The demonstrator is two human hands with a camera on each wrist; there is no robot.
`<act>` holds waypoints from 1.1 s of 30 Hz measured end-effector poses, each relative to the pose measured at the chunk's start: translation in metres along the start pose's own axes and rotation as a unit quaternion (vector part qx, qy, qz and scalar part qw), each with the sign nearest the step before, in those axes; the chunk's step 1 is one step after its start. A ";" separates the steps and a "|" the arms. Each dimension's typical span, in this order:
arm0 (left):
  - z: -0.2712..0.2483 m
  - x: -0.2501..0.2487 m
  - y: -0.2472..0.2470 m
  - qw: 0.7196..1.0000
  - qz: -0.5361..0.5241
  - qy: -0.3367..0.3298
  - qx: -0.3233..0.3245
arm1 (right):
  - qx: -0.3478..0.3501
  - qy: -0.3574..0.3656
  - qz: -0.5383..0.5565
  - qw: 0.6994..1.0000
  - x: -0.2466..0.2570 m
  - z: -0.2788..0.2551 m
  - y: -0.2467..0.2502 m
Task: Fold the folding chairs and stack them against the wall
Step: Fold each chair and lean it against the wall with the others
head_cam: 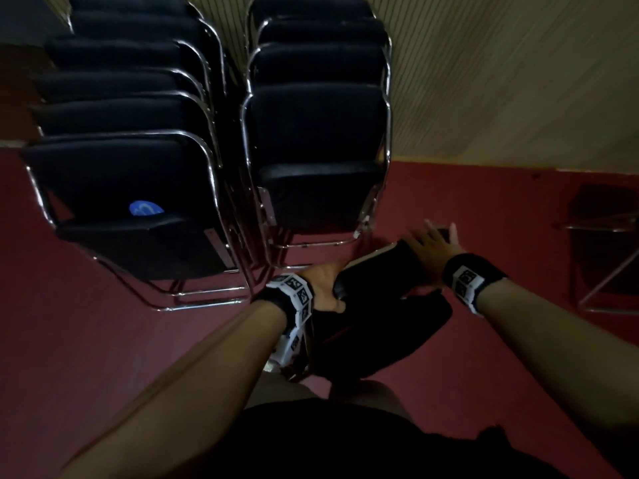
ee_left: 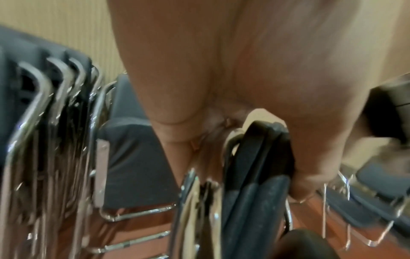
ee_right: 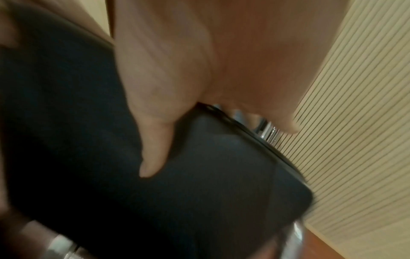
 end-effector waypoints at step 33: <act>0.138 0.086 0.248 0.946 0.151 0.223 -0.181 | -0.171 -0.050 0.144 0.973 -0.094 0.264 0.184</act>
Point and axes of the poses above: each hand's wrist, its own z-axis towards the middle knuckle, its own y-axis out of the back of the hand, x = y × z, the point moved 5 cm from there along z, towards the middle knuckle, and after that the axes turned 7 degrees about -z, right-handed, at the moved point
